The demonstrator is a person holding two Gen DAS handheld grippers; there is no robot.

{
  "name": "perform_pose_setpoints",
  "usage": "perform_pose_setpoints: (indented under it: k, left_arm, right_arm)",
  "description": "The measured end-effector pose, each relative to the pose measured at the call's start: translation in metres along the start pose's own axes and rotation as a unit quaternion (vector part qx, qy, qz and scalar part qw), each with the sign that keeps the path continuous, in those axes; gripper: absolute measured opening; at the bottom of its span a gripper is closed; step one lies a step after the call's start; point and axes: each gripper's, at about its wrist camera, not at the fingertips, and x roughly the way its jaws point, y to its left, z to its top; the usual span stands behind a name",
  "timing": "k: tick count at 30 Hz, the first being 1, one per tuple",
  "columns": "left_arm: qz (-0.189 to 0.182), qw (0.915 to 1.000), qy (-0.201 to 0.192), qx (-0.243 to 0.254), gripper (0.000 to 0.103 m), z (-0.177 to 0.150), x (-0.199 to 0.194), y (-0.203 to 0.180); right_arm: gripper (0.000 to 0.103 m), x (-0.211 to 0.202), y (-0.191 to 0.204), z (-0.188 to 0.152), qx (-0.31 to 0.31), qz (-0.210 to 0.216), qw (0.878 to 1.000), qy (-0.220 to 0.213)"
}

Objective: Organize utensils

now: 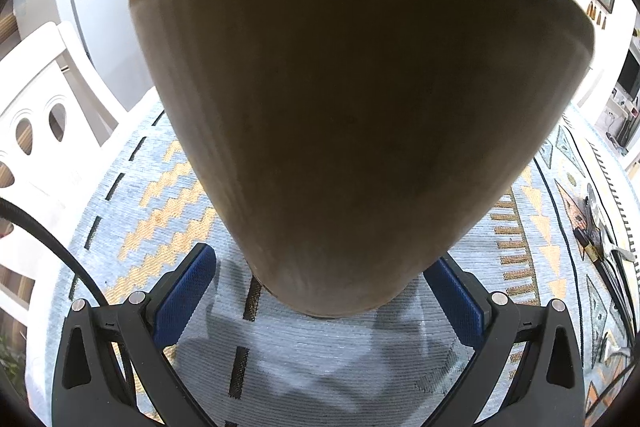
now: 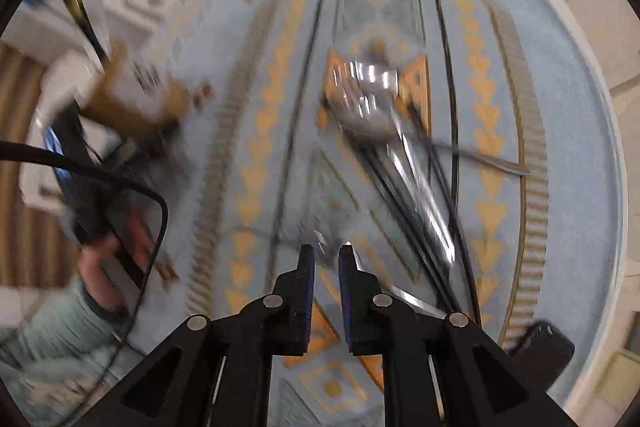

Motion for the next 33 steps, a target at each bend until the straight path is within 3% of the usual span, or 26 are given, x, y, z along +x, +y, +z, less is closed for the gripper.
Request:
perform_pose_setpoints:
  k: [2,6,8,9,10,16,19,22,23,28,30,31,33]
  left_arm:
    - [0.001,1.0,0.0,0.001,0.103,0.0,0.0,-0.001]
    - [0.001,1.0,0.0,0.002,0.103,-0.001,0.0,-0.001]
    - [0.0,1.0,0.0,0.0,0.103,-0.001,0.0,-0.001]
    - [0.0,1.0,0.0,0.0,0.103,-0.001,0.0,-0.002]
    - [-0.001,1.0,0.0,0.0,0.103,-0.001,0.0,-0.002]
    - [-0.001,1.0,0.002,0.001,0.103,0.0,0.001,-0.002]
    - [-0.001,1.0,0.002,0.001,0.103,0.0,0.001,-0.002]
    - [-0.001,1.0,0.003,0.001,0.103,0.0,0.001,-0.002]
    - [-0.001,1.0,0.003,0.002,0.103,0.0,0.001,-0.003]
    - [-0.001,1.0,0.007,0.002,0.103,0.0,0.006,-0.002]
    - [-0.002,1.0,0.007,0.003,0.103,0.0,0.007,0.0]
    - [-0.003,1.0,0.007,0.003,0.103,0.0,0.007,0.0]
    - [-0.004,1.0,0.008,0.002,0.103,0.0,0.007,0.0]
  right_arm:
    - [0.012,0.013,0.002,-0.004,-0.001,-0.003,1.0,0.022]
    - [0.015,0.02,0.007,-0.003,0.004,-0.005,1.0,0.026]
    - [0.032,0.02,0.01,-0.002,0.002,-0.013,1.0,0.018]
    - [0.05,0.019,0.008,-0.001,0.0,-0.017,1.0,0.013]
    - [0.057,0.018,0.01,-0.001,-0.006,-0.021,1.0,0.005]
    - [0.057,0.025,0.02,-0.004,-0.067,-0.084,0.994,0.007]
    - [0.057,0.036,0.023,-0.008,-0.062,-0.082,0.995,0.014]
    - [0.054,0.046,0.038,-0.012,-0.095,-0.158,0.983,-0.007]
    - [0.054,0.049,0.038,-0.011,-0.092,-0.166,0.982,-0.011]
    - [0.037,0.048,0.029,0.007,-0.042,-0.121,0.991,-0.025]
    - [0.033,0.044,0.01,0.019,0.01,-0.073,0.997,-0.029]
    - [0.018,0.041,-0.001,0.026,0.035,-0.045,0.998,-0.033]
    - [0.011,0.036,-0.034,0.035,0.116,0.044,0.992,-0.037]
